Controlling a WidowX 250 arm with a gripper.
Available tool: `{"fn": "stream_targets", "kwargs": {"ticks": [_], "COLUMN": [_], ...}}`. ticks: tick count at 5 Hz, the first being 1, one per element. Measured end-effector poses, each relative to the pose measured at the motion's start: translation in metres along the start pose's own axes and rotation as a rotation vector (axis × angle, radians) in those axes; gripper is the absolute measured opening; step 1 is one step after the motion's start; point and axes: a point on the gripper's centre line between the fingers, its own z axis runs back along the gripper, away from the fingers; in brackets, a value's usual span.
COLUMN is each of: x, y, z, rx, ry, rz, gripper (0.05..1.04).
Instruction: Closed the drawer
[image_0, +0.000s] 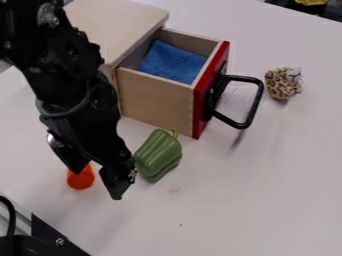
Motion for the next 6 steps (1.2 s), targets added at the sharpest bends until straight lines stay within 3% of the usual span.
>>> {"fn": "stream_targets", "kwargs": {"ticks": [1,2,4,6], "x": [-0.002,0.025,0.097,0.162], "y": [-0.002,-0.026,-0.077,-0.102], "z": [-0.002,-0.005,-0.028,-0.037], "rx": [-0.004,-0.028,0.047,0.095], "ry": [0.008,-0.034,-0.064,-0.140], "rz": [-0.007,-0.088,-0.251,-0.279], "gripper": [1.001,1.001,1.001,1.000]}}
